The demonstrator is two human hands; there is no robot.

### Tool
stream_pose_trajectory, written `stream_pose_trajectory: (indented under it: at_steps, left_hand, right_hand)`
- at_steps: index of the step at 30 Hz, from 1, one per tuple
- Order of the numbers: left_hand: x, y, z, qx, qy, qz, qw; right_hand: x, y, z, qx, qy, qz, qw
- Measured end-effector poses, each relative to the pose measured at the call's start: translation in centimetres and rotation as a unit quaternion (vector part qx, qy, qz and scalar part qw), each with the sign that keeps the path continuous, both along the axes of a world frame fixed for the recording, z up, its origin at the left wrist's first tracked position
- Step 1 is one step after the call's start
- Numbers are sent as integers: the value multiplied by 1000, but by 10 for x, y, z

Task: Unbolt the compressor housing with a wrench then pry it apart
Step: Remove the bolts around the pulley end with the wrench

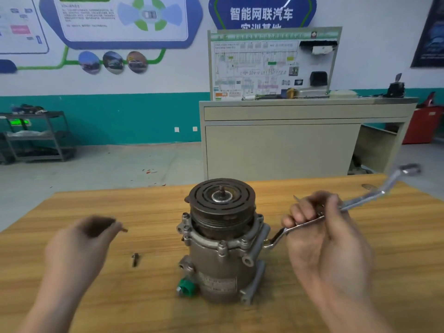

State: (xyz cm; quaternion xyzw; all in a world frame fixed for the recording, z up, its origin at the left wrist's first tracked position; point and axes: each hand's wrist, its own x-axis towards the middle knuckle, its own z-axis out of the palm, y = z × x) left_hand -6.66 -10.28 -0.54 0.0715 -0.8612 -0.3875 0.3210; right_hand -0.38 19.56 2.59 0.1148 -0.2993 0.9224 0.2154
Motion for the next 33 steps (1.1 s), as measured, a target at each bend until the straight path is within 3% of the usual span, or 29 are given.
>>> stream_pose_trajectory:
  at_steps: [5,10,12,14,16,17,19,22,25,29,33]
  left_hand:
    - [-21,-54,-69,-43,-216,99,970]
    - [-15,-52,-80,-60,-323,147,933]
    - [-12,-45,-72,-46,-302,151,940]
    - [-7,-31,-60,-49,-207,141,967]
    - [-2,-7,-44,-35,-79,-13,996]
    - [2,9,-32,-1,-47,-133,990]
    - [4,43,-9,48,-59,-331,940]
    - [-12,80,13,40,-96,-473,875]
    - [-26,93,17,55,-108,-492,862]
    - [-22,91,10,63,-91,-484,868]
    - [2,86,8,29,-66,-431,900]
  right_hand:
    - [2,-26,-11,-33,49,-113,992]
    - [-4,-42,-11,-51,47,-172,983]
    - [-4,-48,-13,-35,39,-199,979]
    - [-1,-54,-20,11,41,-243,969]
    - [1,-58,-29,75,75,-292,951]
    - [3,-60,-34,113,94,-315,938]
    - [7,-61,-41,186,117,-357,908]
    - [11,-64,-49,297,137,-419,847]
    - [14,-78,-57,345,111,-449,816]
    - [6,-85,-53,253,134,-466,837]
    - [-8,-63,-44,170,154,-435,871]
